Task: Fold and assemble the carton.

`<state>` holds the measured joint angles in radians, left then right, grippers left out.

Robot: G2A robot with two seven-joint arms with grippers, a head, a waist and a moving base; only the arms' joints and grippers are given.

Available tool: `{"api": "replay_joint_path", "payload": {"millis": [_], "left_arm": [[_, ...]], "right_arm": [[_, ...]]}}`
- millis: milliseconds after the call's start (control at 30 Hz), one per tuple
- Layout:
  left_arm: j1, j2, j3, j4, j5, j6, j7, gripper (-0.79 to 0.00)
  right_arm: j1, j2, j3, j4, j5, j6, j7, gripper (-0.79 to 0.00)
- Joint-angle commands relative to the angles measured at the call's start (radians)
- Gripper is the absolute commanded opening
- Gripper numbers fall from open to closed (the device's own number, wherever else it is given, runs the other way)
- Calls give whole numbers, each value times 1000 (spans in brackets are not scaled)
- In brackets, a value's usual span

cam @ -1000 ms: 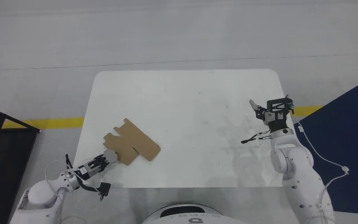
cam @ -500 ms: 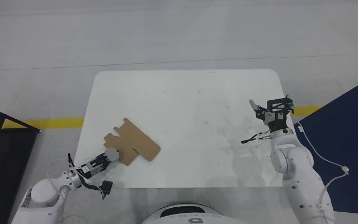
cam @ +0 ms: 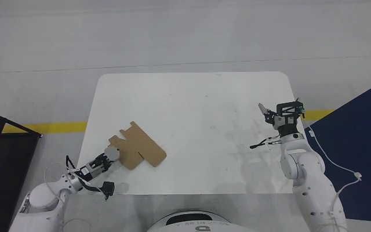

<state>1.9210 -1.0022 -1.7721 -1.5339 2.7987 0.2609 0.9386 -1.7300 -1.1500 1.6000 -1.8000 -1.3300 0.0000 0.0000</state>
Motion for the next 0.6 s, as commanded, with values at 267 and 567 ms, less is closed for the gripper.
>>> {"api": "replay_joint_path", "payload": {"millis": [267,567], "left_arm": [[72,12,-62,7,-37,-45,39,-123],[21,13,13,7,-18,-90,20,-345]], "right_arm": [[0,0,0,0,0,0,0,0],[0,0,0,0,0,0,0,0]]}}
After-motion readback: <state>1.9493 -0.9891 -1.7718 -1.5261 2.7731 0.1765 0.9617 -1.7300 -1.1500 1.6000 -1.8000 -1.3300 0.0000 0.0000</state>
